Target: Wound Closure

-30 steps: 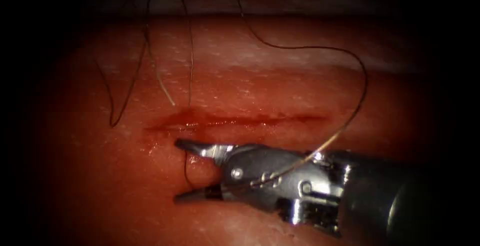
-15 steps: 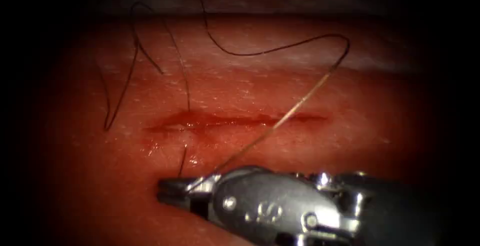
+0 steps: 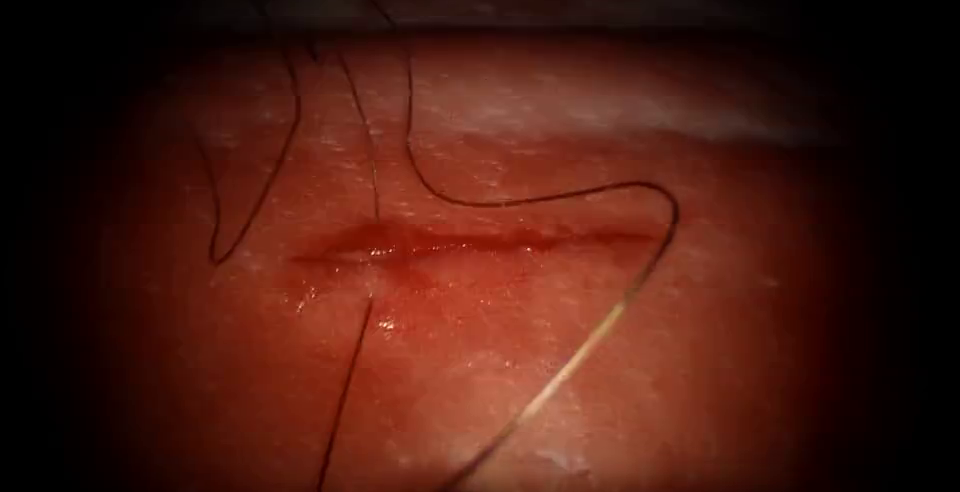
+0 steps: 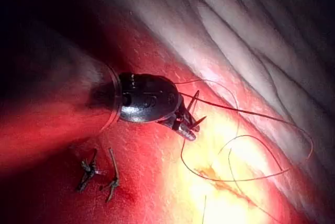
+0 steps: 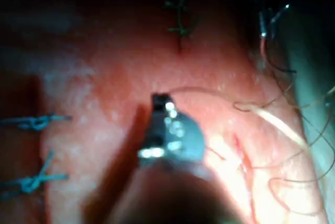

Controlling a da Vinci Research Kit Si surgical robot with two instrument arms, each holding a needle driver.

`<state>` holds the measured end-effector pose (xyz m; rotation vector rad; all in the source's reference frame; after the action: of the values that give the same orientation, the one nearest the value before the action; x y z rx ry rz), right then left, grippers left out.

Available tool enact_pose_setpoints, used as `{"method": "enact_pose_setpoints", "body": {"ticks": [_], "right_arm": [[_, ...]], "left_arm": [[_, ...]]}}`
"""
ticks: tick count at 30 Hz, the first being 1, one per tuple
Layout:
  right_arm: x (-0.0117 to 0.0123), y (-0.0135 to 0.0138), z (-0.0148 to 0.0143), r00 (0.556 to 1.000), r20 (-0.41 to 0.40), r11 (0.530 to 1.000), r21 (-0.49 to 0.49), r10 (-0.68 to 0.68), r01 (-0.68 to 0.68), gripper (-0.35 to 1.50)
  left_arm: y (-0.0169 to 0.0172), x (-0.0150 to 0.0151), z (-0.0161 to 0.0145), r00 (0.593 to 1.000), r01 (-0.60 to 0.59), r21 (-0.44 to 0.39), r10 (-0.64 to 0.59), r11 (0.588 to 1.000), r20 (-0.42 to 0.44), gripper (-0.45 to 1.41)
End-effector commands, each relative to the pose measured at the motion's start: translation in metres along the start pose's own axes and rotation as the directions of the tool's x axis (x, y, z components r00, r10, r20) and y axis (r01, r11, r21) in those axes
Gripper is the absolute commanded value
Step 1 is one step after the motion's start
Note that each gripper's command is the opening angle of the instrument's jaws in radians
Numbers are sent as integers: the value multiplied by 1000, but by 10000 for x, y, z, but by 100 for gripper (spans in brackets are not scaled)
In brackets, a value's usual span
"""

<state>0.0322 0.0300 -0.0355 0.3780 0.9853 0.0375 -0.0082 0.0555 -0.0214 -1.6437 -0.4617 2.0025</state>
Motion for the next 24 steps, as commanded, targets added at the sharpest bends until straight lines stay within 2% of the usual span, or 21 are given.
{"method": "enact_pose_setpoints", "body": {"ticks": [1,9,18,24], "right_arm": [[4,-4,7,1000,5,1000,15,-6,6,-35],[13,-19,5,1000,9,998,64,-28,27,-35],[24,-46,6,996,29,983,169,-81,74,-35],[26,-48,7,996,28,980,185,-87,80,-35]], "left_arm": [[-4,-5,6,1000,-1,-1,1,1000,-1,-35],[-3,-6,3,1000,-2,-2,2,1000,14,-35],[-6,-7,-9,1000,-4,-16,5,1000,15,-35],[-6,-8,-9,1000,-5,-15,5,1000,18,-35]]}}
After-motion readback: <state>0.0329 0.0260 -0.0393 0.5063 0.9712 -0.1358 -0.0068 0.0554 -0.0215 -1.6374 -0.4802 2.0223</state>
